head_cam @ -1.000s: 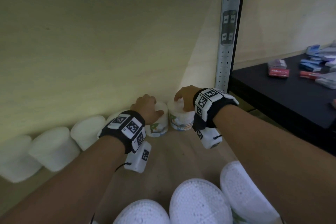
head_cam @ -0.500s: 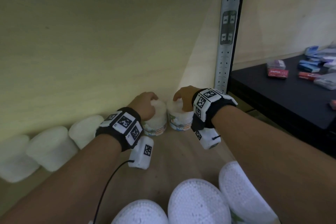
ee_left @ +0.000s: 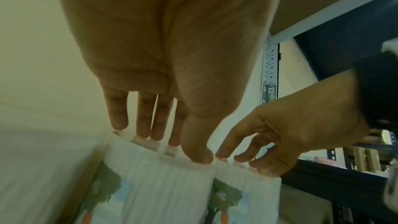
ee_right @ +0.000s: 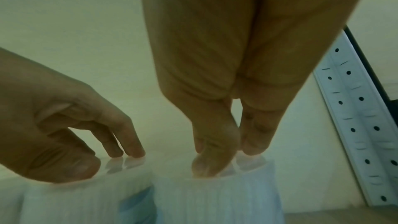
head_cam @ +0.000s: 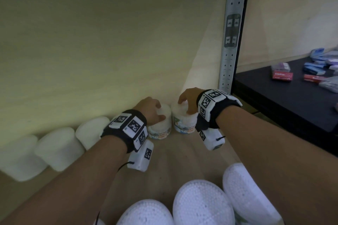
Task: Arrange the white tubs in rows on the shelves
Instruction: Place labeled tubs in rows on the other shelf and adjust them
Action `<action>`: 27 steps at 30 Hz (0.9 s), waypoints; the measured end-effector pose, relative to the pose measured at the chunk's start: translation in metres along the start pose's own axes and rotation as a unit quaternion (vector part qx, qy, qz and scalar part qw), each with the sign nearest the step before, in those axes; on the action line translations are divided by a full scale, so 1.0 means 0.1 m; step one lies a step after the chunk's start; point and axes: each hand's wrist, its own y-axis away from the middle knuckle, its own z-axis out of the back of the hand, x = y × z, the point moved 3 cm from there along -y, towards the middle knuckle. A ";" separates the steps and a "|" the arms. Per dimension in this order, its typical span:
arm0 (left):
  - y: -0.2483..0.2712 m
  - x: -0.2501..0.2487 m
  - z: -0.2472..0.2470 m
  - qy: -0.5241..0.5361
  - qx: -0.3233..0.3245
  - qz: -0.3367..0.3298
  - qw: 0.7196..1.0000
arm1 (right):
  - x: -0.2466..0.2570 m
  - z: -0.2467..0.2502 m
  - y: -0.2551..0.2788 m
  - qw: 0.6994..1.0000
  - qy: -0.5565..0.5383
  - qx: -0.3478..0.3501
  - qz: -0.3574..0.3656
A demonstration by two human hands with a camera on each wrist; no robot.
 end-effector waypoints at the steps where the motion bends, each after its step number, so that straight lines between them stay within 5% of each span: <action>1: 0.02 -0.01 0.01 -0.008 0.009 -0.005 1.000 | 0.00 -0.01 0.01 1.000 -0.004 0.001 0.000; 9: 0.26 -0.19 0.02 -0.077 0.061 -0.033 0.995 | -0.02 -0.07 0.29 1.000 -0.013 0.027 -0.002; 13: 0.44 -0.34 0.03 -0.103 0.078 -0.059 0.990 | -0.05 -0.08 0.54 0.999 -0.011 -0.033 -0.013; 23: 0.94 -0.70 0.04 -0.122 0.101 -0.108 0.981 | -0.03 -0.05 1.01 0.996 0.000 0.084 -0.013; 27: 1.08 -0.78 0.03 -0.125 0.110 -0.117 0.979 | -0.05 -0.05 1.25 0.997 0.063 0.026 -0.029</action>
